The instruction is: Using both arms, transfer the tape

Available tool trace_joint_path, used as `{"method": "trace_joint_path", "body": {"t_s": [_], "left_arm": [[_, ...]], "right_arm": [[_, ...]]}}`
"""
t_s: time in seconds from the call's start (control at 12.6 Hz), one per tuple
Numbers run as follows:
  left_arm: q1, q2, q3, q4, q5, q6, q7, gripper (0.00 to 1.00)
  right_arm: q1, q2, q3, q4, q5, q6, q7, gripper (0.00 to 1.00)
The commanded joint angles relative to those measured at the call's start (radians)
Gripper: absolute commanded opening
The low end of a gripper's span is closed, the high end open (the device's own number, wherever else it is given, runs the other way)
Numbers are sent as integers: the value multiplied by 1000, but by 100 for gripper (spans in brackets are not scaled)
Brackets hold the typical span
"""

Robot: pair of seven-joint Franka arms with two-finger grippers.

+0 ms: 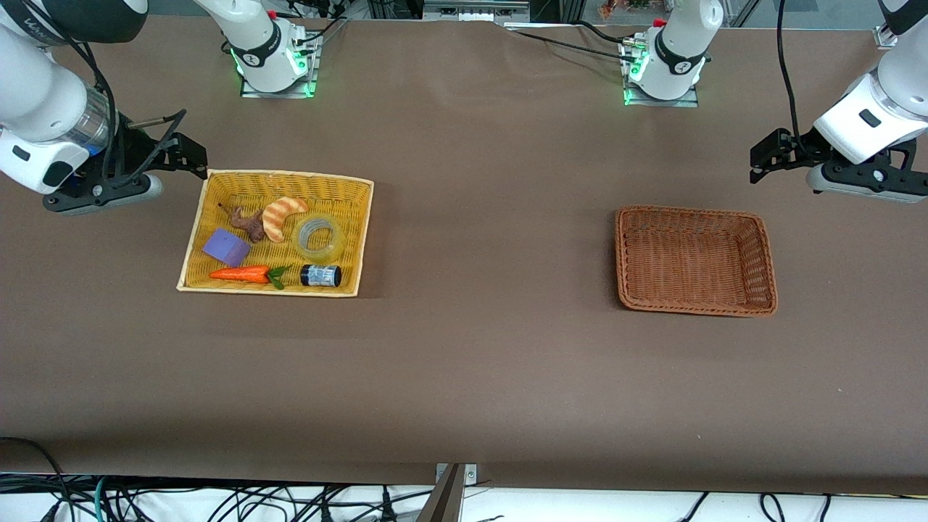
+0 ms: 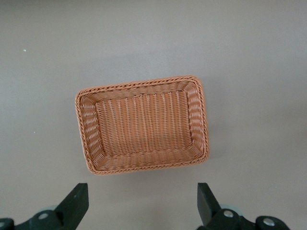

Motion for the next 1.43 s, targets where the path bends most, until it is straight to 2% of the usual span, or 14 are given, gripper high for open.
{"method": "trace_joint_path", "body": {"t_s": [0.0,1.35], "left_arm": [[6,14,5,30,-27,-25,23,100],[-6,29,-5,64,-27,-25,14,100]], "right_arm": [[-6,-1,2,17,17,-23,-17,100],[-6,-8,2,16,17,-24,-18,100]]}}
